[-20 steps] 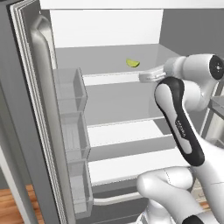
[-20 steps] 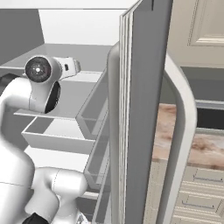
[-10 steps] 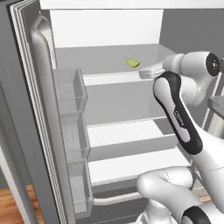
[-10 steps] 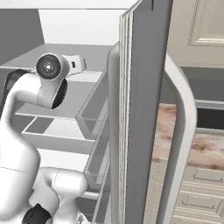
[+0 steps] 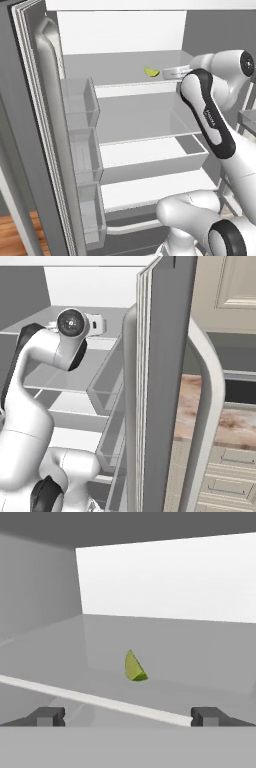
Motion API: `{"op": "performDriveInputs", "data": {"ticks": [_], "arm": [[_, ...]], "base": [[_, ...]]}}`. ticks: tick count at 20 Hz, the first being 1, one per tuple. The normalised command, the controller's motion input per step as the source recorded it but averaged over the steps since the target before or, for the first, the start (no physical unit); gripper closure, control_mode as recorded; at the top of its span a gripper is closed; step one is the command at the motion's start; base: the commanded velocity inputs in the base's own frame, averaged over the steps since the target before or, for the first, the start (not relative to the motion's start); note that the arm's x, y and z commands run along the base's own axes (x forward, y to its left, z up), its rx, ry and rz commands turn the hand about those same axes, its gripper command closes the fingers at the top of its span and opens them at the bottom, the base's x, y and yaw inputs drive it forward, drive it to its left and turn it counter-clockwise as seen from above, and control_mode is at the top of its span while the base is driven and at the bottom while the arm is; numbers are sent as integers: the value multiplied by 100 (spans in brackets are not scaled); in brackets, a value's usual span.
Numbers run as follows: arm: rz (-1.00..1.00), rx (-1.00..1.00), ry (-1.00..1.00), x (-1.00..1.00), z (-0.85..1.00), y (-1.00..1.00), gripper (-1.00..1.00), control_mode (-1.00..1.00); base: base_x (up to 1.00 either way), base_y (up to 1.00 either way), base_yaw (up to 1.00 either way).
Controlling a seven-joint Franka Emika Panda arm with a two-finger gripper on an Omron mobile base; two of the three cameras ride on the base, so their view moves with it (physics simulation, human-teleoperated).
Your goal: There is a bowl on the dining counter. Grab a lemon wedge from the fridge and place it in the bowl. Then get the liquor bottle and glass cup from the cabinet and place them next to the bowl.
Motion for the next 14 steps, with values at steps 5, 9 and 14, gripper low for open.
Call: {"op": "performDriveInputs", "data": {"ticks": [5,9,14], "arm": [[0,1,0,7,0,0,-100,-100],[0,0,4,24,0,8,-100,-100],[0,0,6,25,0,8,-100,-100]], "base": [[0,0,0],[0,0,0],[0,0,0]]}}
